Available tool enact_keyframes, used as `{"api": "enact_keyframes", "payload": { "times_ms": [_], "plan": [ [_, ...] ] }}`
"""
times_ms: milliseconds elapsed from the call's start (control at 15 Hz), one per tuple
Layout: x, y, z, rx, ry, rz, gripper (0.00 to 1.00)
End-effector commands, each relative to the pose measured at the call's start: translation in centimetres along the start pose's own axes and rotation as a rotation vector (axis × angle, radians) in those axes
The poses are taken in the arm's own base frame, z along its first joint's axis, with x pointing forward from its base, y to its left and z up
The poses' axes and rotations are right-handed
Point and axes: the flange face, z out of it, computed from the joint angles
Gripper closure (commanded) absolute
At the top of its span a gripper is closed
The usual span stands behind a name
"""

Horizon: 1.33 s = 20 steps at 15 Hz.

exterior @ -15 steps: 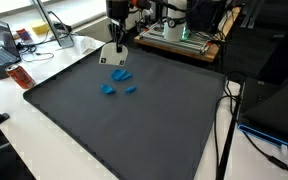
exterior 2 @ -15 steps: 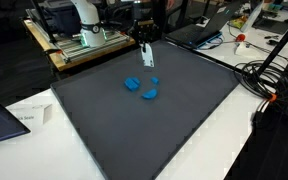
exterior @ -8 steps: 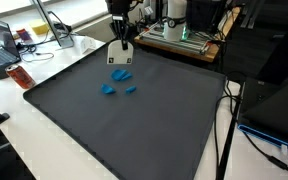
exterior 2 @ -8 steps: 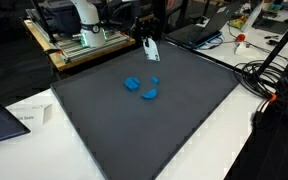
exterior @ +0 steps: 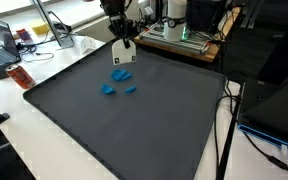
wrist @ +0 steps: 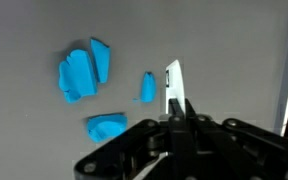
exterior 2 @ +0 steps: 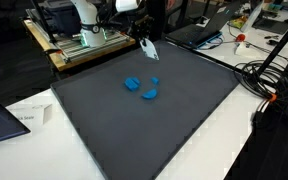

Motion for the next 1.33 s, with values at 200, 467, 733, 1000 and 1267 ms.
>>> {"api": "enact_keyframes", "payload": {
  "times_ms": [200, 467, 733, 1000, 1267],
  "plan": [
    [2.5, 2.7, 3.2, 0.135, -0.128, -0.045, 0.99],
    [3.6, 4.5, 4.4, 0.187, -0.201, -0.064, 0.99],
    [4.3, 5.8, 4.4, 0.207, -0.267, -0.074, 0.99],
    [4.9, 5.6, 3.6, 0.232, -0.314, -0.104, 0.99],
    [5.5, 4.9, 3.1, 0.249, -0.335, -0.141, 0.99]
  ]
}}
